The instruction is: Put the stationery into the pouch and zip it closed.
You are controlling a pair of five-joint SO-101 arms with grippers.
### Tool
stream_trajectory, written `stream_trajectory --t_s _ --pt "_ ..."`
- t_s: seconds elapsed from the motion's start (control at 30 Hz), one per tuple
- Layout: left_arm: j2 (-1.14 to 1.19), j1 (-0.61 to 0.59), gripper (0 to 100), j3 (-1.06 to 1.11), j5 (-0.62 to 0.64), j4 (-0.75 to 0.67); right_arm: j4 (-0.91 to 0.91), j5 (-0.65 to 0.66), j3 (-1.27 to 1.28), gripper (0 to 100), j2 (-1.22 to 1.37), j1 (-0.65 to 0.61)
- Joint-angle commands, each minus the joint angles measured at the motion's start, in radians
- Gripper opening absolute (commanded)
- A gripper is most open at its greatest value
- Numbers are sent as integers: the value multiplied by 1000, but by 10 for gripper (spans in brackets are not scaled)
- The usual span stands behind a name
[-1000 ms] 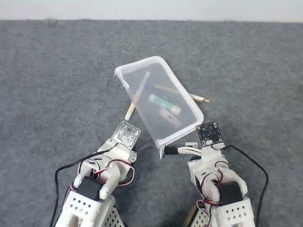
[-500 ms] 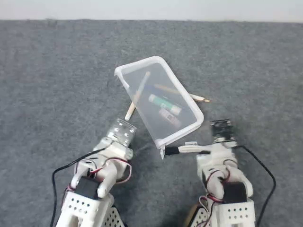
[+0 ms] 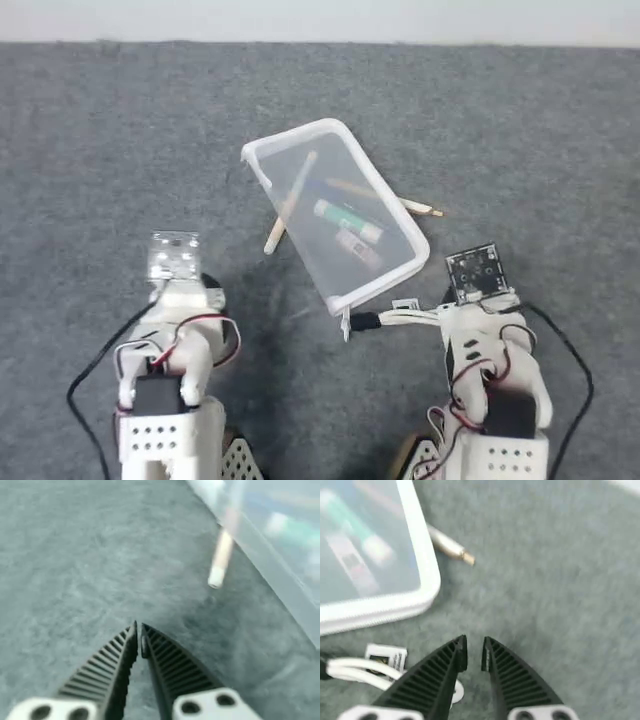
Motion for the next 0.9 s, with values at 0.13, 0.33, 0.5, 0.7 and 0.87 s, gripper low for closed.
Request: stream_trajectory --t_s 0.13,0.33,0.5,0.7,0.87 --pt "-14 -51 12 -76 29 11 272 184 -384 74 61 -110" --pt "-14 -54 19 -76 29 15 308 183 -445 97 337 -282" --pt "-12 -57 152 -70 35 18 245 183 -473 194 576 -378" --pt "-12 -57 227 -70 84 51 153 183 -477 198 768 -535" --pt "-12 -57 227 -70 86 51 59 183 -479 198 909 -628"
